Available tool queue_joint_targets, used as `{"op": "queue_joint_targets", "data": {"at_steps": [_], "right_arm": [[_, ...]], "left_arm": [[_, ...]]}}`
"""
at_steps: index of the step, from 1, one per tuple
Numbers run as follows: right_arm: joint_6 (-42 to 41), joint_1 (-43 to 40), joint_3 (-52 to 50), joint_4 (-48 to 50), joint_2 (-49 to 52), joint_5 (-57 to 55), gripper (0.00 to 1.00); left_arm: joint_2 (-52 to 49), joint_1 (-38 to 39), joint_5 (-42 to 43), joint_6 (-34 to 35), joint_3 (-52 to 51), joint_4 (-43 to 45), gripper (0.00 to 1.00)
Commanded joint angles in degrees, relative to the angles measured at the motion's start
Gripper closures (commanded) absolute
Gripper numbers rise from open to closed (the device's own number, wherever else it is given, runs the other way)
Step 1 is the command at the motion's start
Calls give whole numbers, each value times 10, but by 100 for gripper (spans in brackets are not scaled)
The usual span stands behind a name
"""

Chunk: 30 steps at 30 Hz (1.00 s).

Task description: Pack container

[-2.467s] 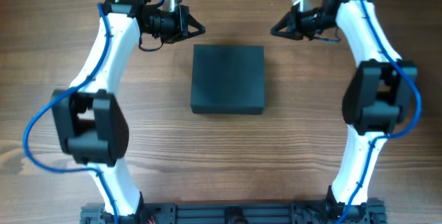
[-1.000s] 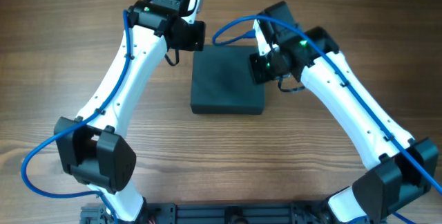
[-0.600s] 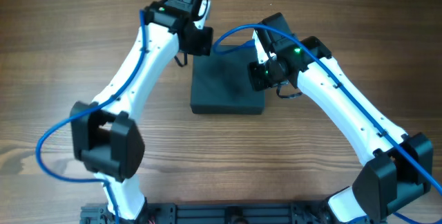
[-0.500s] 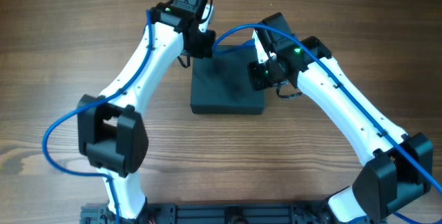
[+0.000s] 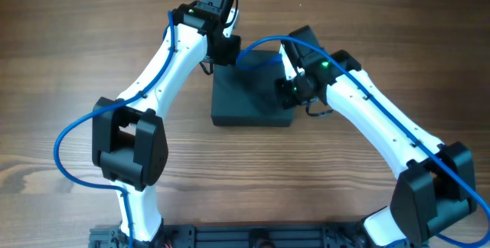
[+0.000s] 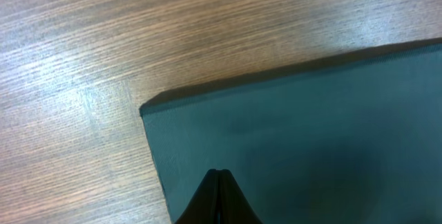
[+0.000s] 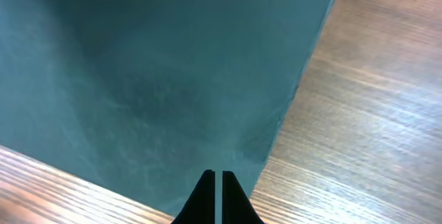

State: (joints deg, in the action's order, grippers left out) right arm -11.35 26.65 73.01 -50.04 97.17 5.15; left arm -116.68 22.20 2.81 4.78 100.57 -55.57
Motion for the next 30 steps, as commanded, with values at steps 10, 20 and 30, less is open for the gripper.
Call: {"op": "queue_joint_targets", "data": {"at_steps": [10, 20, 30], "right_arm": [[-7, 2, -54, 34, 10, 14, 95], [-8, 2, -77, 42, 10, 13, 95], [-4, 2, -65, 66, 8, 8, 90]], "left_arm": [[-7, 2, -3, 1, -59, 38, 96], [-7, 2, 4, 1, -99, 55, 96], [-2, 2, 3, -1, -93, 54, 85]]}}
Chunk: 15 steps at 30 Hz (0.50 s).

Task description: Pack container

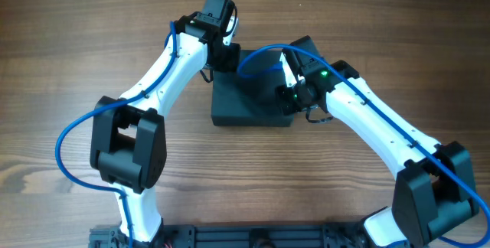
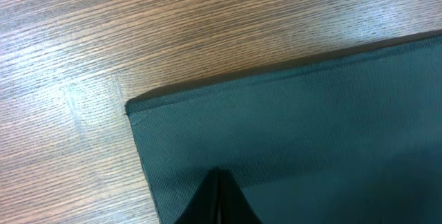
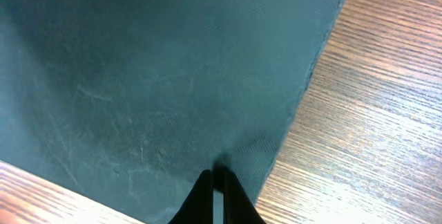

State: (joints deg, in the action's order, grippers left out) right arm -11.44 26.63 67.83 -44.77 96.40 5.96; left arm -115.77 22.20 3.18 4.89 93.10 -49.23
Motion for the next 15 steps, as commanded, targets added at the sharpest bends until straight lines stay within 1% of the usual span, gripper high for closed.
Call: {"op": "queue_joint_targets", "data": {"at_steps": [1, 4, 9, 11, 13, 14, 15], "right_arm": [[-2, 1, -2, 15, 15, -10, 89], [15, -1, 47, 12, 14, -51, 86], [40, -17, 152, -3, 14, -111, 83], [57, -34, 204, -2, 14, -114, 67], [57, -55, 250, 2, 14, -124, 51], [56, -83, 291, 16, 14, -123, 24], [56, -99, 308, 23, 14, -120, 14]], "left_arm": [[-7, 2, -1, -2, -14, -14, 82], [13, -2, -5, -3, 3, -19, 82], [57, -20, -29, -4, 48, -22, 77], [82, -36, -29, -4, 67, -24, 74], [102, -51, -29, -4, 82, -29, 61], [122, -66, -29, -9, 88, -28, 35], [132, -74, -29, -16, 88, -26, 21]]}}
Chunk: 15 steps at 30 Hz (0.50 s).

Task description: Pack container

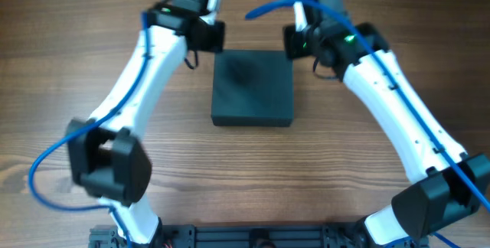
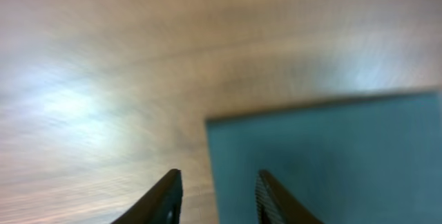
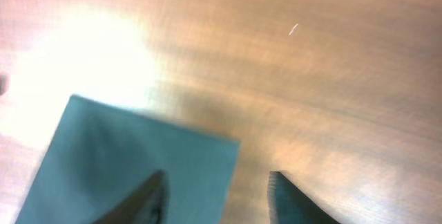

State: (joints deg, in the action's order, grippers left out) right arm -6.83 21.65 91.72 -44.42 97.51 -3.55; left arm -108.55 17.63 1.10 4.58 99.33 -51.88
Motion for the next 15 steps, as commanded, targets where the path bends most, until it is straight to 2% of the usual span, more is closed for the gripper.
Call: {"op": "queue_joint_targets", "data": {"at_steps": [1, 2, 4, 9, 15], "right_arm": [[10, -67, 85, 25, 3, -16, 9], [11, -86, 97, 29, 3, -3, 6], [9, -123, 114, 36, 3, 8, 1], [-26, -193, 122, 19, -9, -19, 0], [-41, -229, 114, -35, -70, -37, 0]], "left_arm": [[71, -39, -10, -14, 26, 2, 7], [78, -49, -10, -14, 26, 2, 2], [92, -75, -10, -14, 26, 0, 0], [110, -126, -28, -9, 26, -27, 0], [144, -141, -38, -9, 24, -65, 0]]}}
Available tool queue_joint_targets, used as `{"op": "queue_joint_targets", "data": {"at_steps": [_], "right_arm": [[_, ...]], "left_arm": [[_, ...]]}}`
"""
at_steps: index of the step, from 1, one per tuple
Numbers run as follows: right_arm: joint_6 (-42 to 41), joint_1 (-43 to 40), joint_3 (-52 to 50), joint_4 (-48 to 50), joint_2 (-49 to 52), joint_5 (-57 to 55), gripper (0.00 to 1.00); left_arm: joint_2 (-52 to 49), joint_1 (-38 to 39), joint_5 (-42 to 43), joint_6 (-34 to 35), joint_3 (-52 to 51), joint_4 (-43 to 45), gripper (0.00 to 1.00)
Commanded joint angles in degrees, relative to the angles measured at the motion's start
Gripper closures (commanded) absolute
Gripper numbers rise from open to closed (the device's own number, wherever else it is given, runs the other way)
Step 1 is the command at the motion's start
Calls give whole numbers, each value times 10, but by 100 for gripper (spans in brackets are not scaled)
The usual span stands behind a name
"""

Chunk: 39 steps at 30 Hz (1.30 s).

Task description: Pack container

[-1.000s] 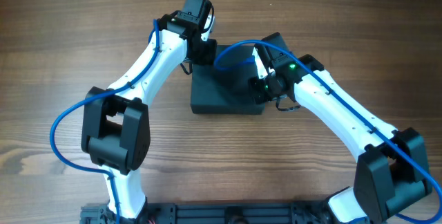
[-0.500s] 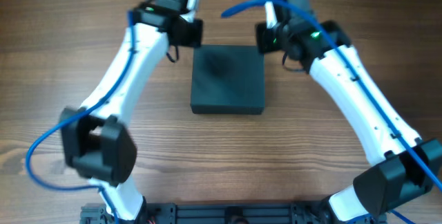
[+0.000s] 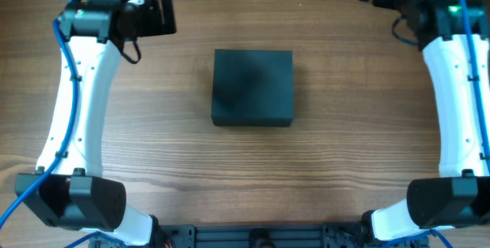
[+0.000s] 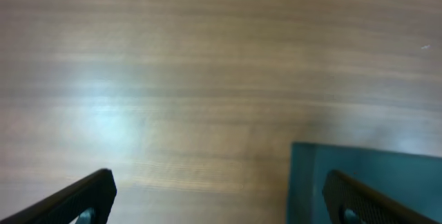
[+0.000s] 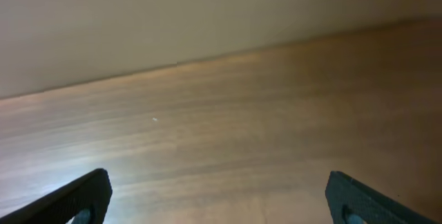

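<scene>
A dark closed box, the container point(image 3: 253, 87), lies flat in the middle of the wooden table. My left gripper point(image 3: 157, 16) is raised at the far left, well away from it, wide open and empty. In the left wrist view the gripper point(image 4: 221, 200) has its two fingertips far apart, with a corner of the container point(image 4: 359, 182) at the lower right. My right gripper is up at the far right corner, also wide open and empty. The right wrist view shows the gripper point(image 5: 219, 196) over bare wood only.
The wooden table top point(image 3: 253, 171) surrounds the box on all sides. A pale wall point(image 5: 207, 16) meets the table's far edge in the right wrist view. The arms' bases stand at the near edge.
Both arms have drawn further away from the box, left one to the far left, right one to the far right corner. Both grippers stand wider open than before.
Both grippers were shut with their tips down on the box lid, left at its far left corner, right at its right side. A second later they stood the same. Then both were open and off the box, and now they are far apart at the table's far corners.
</scene>
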State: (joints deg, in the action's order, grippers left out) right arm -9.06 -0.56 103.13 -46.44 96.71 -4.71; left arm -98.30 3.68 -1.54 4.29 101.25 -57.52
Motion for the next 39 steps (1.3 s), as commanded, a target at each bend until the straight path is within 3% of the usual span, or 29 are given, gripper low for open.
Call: {"op": "queue_joint_targets", "data": {"at_steps": [1, 6, 12, 19, 22, 27, 39], "right_arm": [[-19, -7, -8, -26, -83, -42, 0], [-19, -6, -76, -46, -167, -47, 0], [-18, -6, -239, -9, -295, -23, 0], [-8, -6, -471, 53, -453, -7, 0], [21, -6, -518, 57, -493, 3, 0], [36, -6, -542, 46, -517, 14, 1], [35, -6, -542, 43, -487, 18, 0]], "left_arm": [[51, -2, -12, -6, 1, -9, 0], [113, 3, -12, 7, -44, -16, 0], [230, 14, -20, 22, -163, 19, 0], [450, 14, -20, 26, -413, 139, 0], [522, 14, -20, 26, -483, 169, 0], [591, 13, -40, 26, -523, 170, 0], [589, 14, -39, 26, -523, 162, 0]]}}
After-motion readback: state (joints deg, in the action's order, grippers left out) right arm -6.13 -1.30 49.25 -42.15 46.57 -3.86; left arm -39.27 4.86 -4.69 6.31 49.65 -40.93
